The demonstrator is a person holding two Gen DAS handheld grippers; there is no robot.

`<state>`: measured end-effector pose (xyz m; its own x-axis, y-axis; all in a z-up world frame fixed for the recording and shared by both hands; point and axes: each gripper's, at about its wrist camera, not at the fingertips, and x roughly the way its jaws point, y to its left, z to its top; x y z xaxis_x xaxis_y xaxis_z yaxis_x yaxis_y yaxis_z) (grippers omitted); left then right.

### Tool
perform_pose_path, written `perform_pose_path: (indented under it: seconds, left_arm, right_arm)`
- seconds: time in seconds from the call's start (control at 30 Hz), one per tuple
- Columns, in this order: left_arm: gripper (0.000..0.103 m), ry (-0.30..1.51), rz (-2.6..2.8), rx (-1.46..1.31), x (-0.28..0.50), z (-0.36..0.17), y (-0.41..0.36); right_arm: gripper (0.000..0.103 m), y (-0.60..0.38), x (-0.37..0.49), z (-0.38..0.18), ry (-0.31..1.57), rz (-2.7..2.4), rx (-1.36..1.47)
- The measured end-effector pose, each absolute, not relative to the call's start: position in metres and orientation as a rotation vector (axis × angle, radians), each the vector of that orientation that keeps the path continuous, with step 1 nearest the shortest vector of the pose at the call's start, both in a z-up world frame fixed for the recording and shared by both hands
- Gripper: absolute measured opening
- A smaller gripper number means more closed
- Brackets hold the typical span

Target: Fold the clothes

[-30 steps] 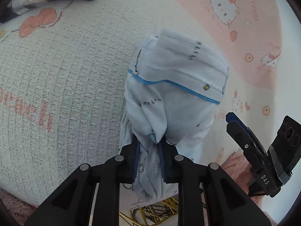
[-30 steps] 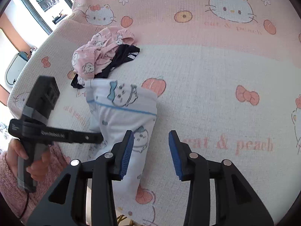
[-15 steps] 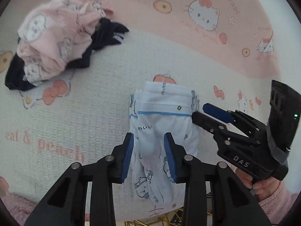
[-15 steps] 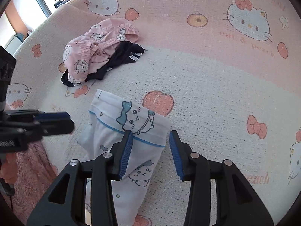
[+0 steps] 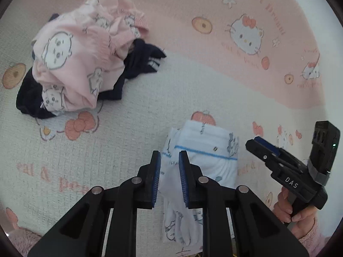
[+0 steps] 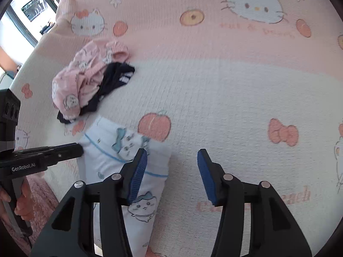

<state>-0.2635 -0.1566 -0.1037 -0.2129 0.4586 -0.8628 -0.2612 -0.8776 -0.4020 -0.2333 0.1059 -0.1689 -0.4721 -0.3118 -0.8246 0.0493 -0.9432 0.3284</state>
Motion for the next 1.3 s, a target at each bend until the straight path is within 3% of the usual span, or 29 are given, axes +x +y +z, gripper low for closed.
perform_pose_path:
  seconds: [0.07, 0.17, 0.2, 0.3, 0.37, 0.43, 0.57, 0.63, 0.87, 0.9, 0.93, 1.03, 1.23, 1.3]
  left_arm:
    - [0.019, -0.234, 2.077, -1.579, -0.269, -0.112, -0.143]
    - [0.019, -0.070, 2.099, -1.750, -0.284, -0.147, -0.121]
    - [0.020, -0.098, 2.125, -1.790, -0.284, -0.149, -0.127]
    - [0.021, -0.427, 2.174, -1.804, -0.270, -0.134, -0.164]
    - [0.043, -0.669, 2.199, -1.815, -0.241, -0.127, -0.193]
    - [0.049, -0.833, 2.147, -1.830, -0.208, -0.132, -0.210]
    - [0.049, -0.888, 2.027, -1.900, -0.170, -0.155, -0.202]
    - [0.049, -0.889, 1.993, -1.925, -0.157, -0.164, -0.193]
    - [0.047, -0.818, 2.009, -1.933, -0.141, -0.173, -0.170]
    - [0.041, -0.797, 2.031, -1.924, -0.142, -0.171, -0.169]
    - [0.025, -0.788, 2.040, -1.922, -0.144, -0.170, -0.170]
    - [0.020, -0.800, 2.058, -1.916, -0.151, -0.166, -0.180]
    - [0.020, -0.706, 2.212, -1.841, -0.186, -0.145, -0.205]
    - [0.020, -0.749, 2.205, -1.828, -0.192, -0.143, -0.216]
  right_arm:
    - [0.051, 0.103, -0.237, -0.171, -0.388, -2.467, 1.482]
    - [0.051, 0.081, -0.246, -0.184, -0.253, -2.432, 1.537]
    - [0.049, 0.081, -0.246, -0.185, -0.252, -2.433, 1.549]
    - [0.050, 0.087, -0.243, -0.185, -0.290, -2.453, 1.579]
    - [0.052, 0.099, -0.231, -0.180, -0.371, -2.440, 1.560]
    - [0.054, 0.108, -0.220, -0.178, -0.432, -2.406, 1.550]
    - [0.055, 0.099, -0.220, -0.172, -0.300, -2.415, 1.481]
    - [0.064, 0.089, -0.234, -0.168, -0.240, -2.424, 1.440]
    - [0.065, 0.055, -0.284, -0.201, -0.232, -2.212, 1.576]
    - [0.059, 0.056, -0.284, -0.205, -0.268, -2.169, 1.591]
    - [0.049, 0.058, -0.284, -0.209, -0.303, -2.126, 1.606]
    - [0.034, 0.071, -0.277, -0.213, -0.408, -2.046, 1.641]
    - [0.031, 0.110, -0.236, -0.203, -0.547, -1.990, 1.760]
    - [0.032, 0.113, -0.216, -0.197, -0.569, -1.952, 1.768]
